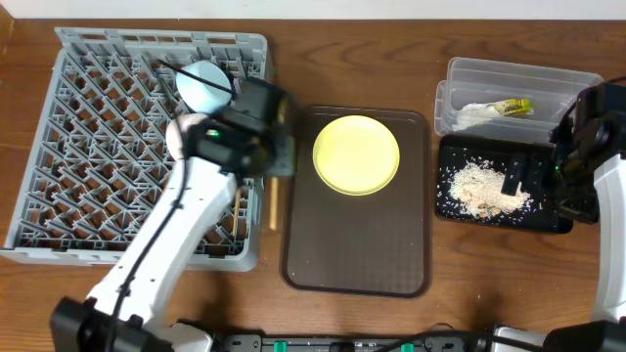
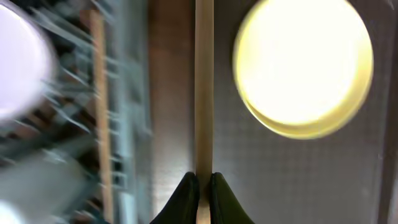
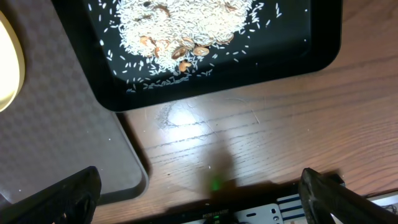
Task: Sort waste into correct bins and load items into the dishwasher
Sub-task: 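Carry the second chopstick with the left gripper into the rack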
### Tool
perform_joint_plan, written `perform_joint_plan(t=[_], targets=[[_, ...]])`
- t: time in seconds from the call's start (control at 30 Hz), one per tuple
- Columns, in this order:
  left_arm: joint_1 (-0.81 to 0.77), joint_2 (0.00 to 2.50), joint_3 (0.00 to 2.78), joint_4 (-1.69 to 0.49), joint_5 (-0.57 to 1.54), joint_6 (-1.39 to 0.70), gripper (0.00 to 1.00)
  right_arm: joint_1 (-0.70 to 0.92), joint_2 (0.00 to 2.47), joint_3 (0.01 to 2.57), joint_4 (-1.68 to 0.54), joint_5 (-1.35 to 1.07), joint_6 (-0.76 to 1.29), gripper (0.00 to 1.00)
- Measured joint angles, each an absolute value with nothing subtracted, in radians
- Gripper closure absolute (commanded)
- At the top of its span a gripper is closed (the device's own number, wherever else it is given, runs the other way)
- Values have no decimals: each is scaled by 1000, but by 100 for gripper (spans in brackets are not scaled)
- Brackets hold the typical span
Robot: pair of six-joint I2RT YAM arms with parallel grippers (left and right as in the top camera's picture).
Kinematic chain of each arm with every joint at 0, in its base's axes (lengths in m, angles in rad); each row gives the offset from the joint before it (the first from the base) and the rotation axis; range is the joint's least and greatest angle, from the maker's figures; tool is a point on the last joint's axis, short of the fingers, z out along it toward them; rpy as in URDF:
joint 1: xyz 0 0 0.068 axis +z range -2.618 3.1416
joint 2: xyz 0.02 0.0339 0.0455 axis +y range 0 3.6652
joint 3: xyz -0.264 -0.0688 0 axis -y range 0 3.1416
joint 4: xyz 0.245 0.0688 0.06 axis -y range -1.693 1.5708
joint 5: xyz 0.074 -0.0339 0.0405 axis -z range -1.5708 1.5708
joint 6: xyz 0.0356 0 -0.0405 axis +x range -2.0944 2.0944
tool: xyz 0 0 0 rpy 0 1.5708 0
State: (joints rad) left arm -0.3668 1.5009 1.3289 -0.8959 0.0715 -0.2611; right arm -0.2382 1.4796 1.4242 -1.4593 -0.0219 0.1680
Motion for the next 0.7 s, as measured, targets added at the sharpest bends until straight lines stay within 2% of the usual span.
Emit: perform_joint_plan(t=[0.27, 0.5, 0.53, 0.67, 0.7], targets=[[-217, 1509, 1329, -819, 67, -133, 91, -238, 1480, 1424, -1461, -22, 168, 1], [-196, 1584, 1329, -783, 67, -100, 87, -238, 1480, 1424, -1461, -22, 168, 1], [-197, 1598, 1329, -783, 67, -99, 84, -238, 1480, 1424, -1461, -22, 168, 1], [-196, 1648, 1329, -783, 55, -87, 55, -238, 1480, 1424, -1461, -22, 168, 1], [-196, 1654, 1329, -783, 52, -83, 53, -238, 1480, 1424, -1461, -22, 168, 1]])
